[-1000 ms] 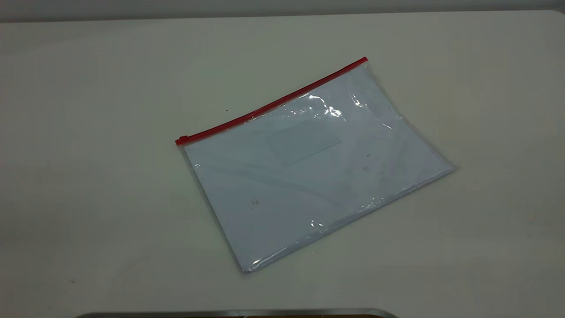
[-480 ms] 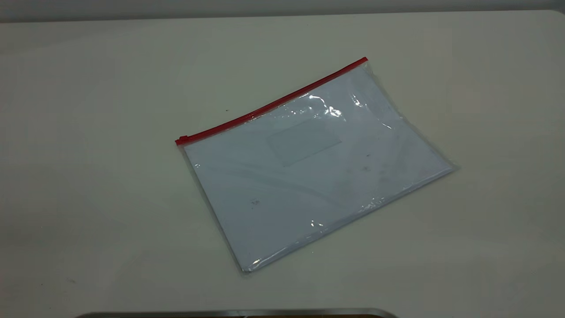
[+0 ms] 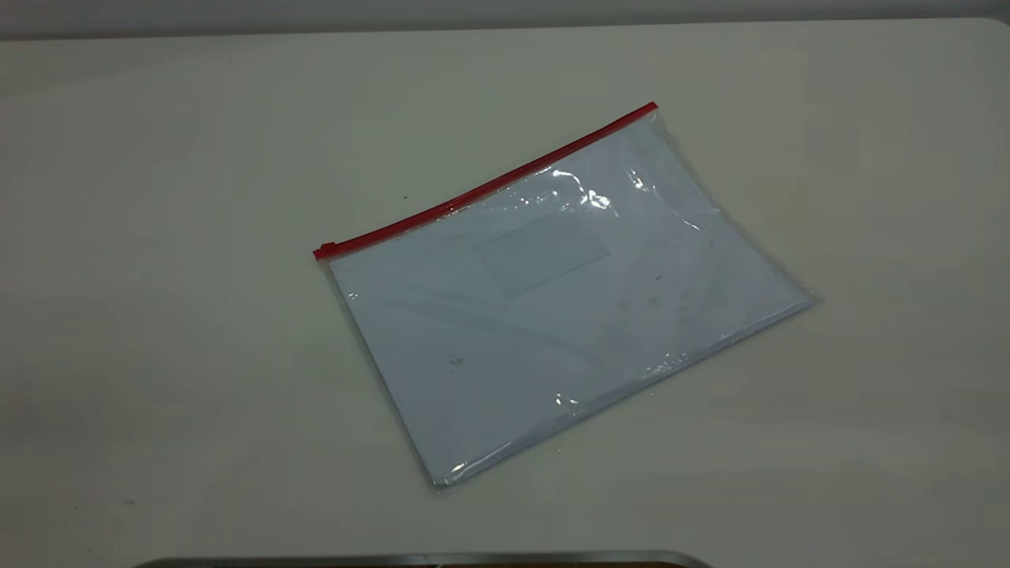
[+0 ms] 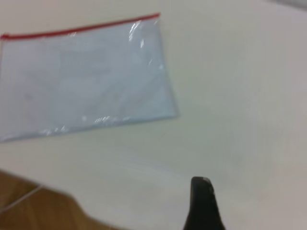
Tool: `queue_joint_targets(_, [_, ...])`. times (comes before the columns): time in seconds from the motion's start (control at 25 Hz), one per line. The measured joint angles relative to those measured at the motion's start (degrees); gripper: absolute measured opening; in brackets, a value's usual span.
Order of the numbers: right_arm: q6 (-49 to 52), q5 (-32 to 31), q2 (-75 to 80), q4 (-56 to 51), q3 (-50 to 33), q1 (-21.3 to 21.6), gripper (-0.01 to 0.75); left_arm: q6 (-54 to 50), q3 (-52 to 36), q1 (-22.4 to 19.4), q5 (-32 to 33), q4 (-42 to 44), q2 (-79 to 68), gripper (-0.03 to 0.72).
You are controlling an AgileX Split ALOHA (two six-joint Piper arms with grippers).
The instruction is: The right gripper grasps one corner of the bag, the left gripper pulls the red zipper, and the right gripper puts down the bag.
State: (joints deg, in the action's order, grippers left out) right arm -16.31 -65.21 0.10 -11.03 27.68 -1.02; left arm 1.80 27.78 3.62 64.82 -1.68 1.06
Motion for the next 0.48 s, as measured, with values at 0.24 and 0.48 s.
queue_joint_targets(0.24, [1.58,-0.05,-1.02,1.61,0.00,1.02,0.568,0.00,0.00,0.00,0.00,0.00,0.00,0.559])
queue_joint_targets(0.48, [6.76,0.05,-1.02,6.20,0.00,1.08,0.568,0.00,0.00,0.00,0.00,0.00,0.00,0.559])
